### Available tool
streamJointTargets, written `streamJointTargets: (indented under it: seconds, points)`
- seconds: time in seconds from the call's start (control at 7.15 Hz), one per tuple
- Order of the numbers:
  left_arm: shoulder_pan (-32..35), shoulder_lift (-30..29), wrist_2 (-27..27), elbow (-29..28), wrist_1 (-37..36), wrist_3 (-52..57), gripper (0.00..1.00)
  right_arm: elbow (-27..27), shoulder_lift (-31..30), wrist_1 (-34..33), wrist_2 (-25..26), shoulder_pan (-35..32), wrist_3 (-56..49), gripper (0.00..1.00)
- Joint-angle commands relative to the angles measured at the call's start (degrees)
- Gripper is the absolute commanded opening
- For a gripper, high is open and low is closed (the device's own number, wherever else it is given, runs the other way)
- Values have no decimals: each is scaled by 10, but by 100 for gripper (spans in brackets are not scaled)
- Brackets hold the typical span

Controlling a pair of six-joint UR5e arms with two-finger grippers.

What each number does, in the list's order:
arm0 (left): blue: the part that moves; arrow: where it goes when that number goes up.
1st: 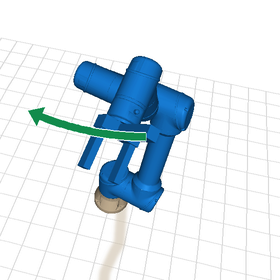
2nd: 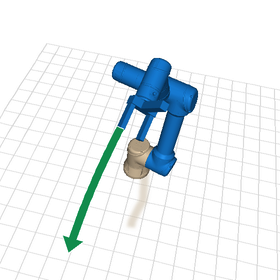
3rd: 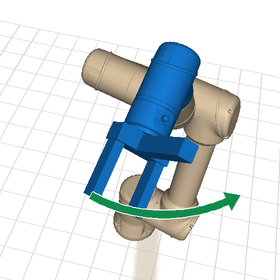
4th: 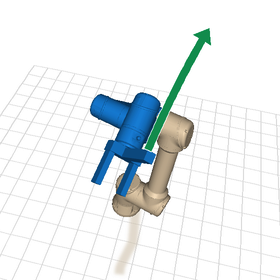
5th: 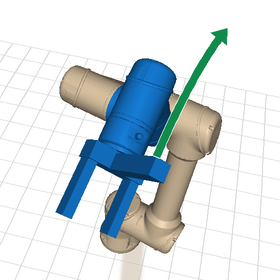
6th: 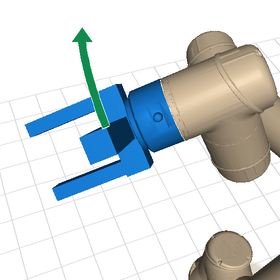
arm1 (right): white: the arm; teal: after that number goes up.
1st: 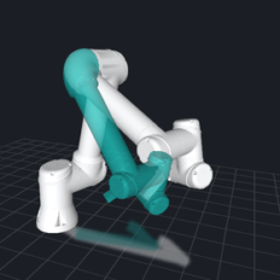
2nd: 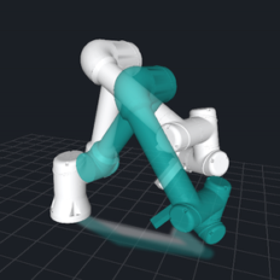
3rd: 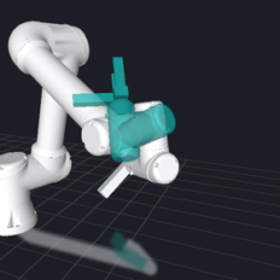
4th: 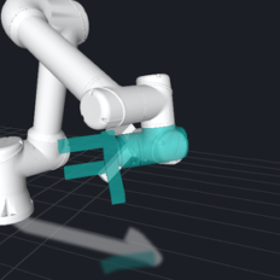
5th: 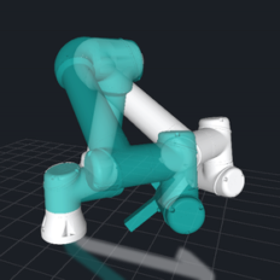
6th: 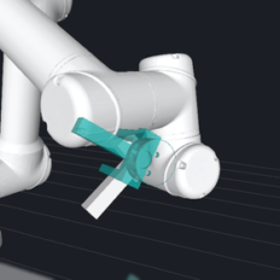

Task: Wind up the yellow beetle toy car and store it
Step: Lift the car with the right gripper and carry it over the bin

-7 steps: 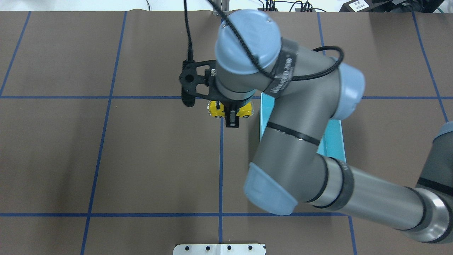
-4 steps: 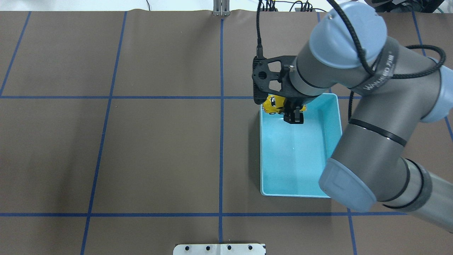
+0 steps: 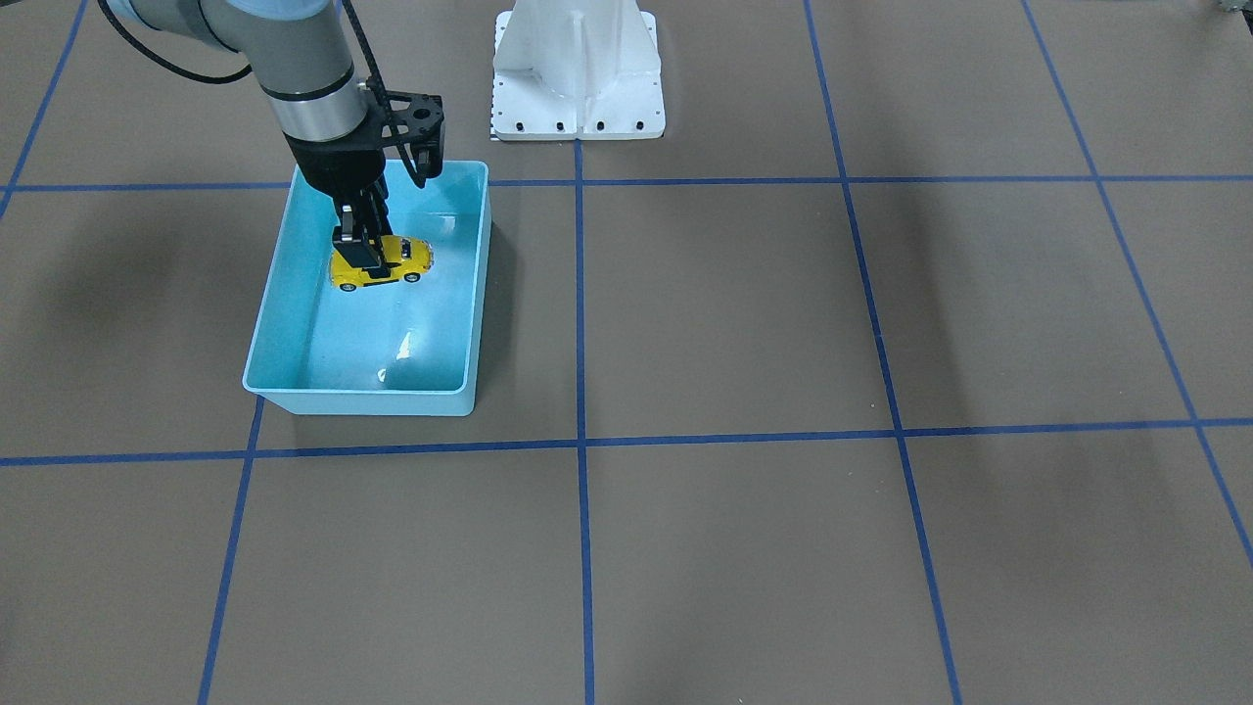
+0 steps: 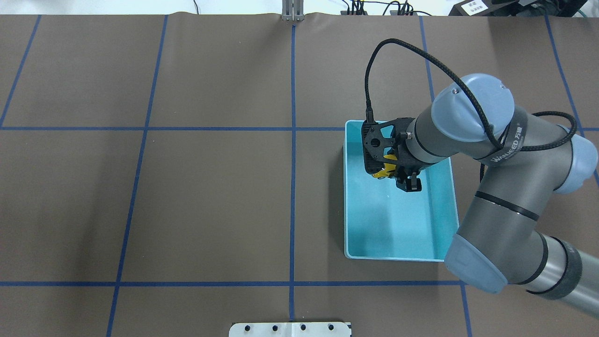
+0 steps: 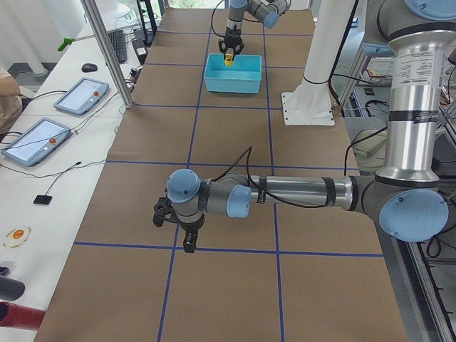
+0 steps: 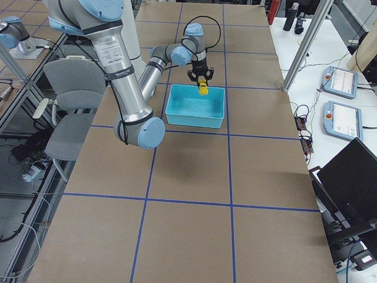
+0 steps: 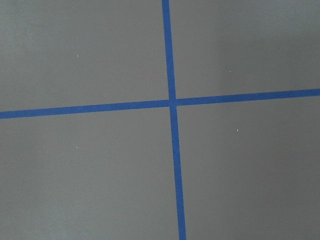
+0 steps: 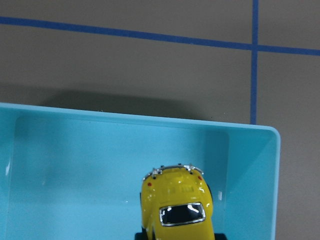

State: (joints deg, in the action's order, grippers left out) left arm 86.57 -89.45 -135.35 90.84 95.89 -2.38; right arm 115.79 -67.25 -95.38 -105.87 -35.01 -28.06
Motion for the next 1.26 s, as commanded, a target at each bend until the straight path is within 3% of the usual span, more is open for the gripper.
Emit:
streamJointTargets:
  seconds: [0.0, 0.28, 0.56, 0.7, 0.84, 1.12]
  points:
    - [0, 0, 0, 0, 0, 0, 100, -59, -17, 57, 1, 20, 3, 0]
    - [0, 1, -1, 0, 0, 0, 100, -110, -16, 108, 14, 41, 6, 0]
    - [0, 1, -1, 0, 0, 0, 100, -113, -20, 111, 17, 49, 23, 0]
    - [0, 1, -1, 0, 0, 0, 100, -112, -21, 113, 16, 51, 30, 33]
    - [0, 1, -1, -2, 0, 0, 100, -110, -20, 113, 15, 50, 31, 99]
    - [0, 1, -1, -3, 0, 0, 100, -101, -20, 115, 11, 49, 33, 100]
